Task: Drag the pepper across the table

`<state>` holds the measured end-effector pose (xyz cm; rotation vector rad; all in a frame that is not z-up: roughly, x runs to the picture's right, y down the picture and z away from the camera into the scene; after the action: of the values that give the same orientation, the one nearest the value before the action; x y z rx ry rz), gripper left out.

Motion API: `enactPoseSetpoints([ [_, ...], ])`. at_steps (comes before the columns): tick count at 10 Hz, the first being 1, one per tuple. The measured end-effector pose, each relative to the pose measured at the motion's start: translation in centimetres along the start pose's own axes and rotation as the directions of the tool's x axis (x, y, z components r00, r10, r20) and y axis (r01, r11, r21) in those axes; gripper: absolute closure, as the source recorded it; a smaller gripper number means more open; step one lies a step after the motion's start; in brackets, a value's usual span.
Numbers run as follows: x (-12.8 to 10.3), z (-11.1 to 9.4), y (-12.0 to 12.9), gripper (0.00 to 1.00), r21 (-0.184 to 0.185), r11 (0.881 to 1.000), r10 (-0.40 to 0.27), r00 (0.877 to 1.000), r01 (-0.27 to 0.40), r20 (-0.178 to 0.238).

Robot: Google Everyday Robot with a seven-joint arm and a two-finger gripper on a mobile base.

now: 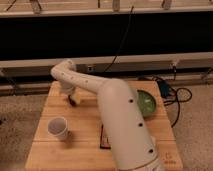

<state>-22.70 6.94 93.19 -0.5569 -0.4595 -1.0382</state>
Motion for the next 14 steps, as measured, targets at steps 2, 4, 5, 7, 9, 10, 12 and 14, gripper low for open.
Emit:
enactPoseSetpoints([
  [2, -0.2, 0.8, 0.1, 0.2, -0.026, 0.998, -0.05, 0.999, 0.05, 0.022],
  [4, -0.2, 1.3, 0.4, 0.22, -0.045, 0.996, -0.073, 0.997, 0.075, 0.032],
  [5, -0.3, 1.4, 0.5, 0.28, -0.051, 0.995, -0.08, 0.996, 0.081, 0.033],
  [7, -0.3, 1.6, 1.1, 0.48, -0.059, 0.995, -0.084, 0.996, 0.086, 0.032],
  [9, -0.6, 1.3, 1.4, 0.68, -0.051, 0.994, -0.09, 0.995, 0.092, 0.029],
  [10, -0.8, 1.1, 1.4, 0.79, -0.042, 0.994, -0.097, 0.995, 0.098, 0.028],
  [12, -0.8, 0.6, 1.5, 0.97, -0.03, 0.995, -0.094, 0.995, 0.095, 0.036],
  [14, -1.6, 1.0, 1.2, 1.0, -0.029, 0.994, -0.106, 0.994, 0.107, 0.035],
])
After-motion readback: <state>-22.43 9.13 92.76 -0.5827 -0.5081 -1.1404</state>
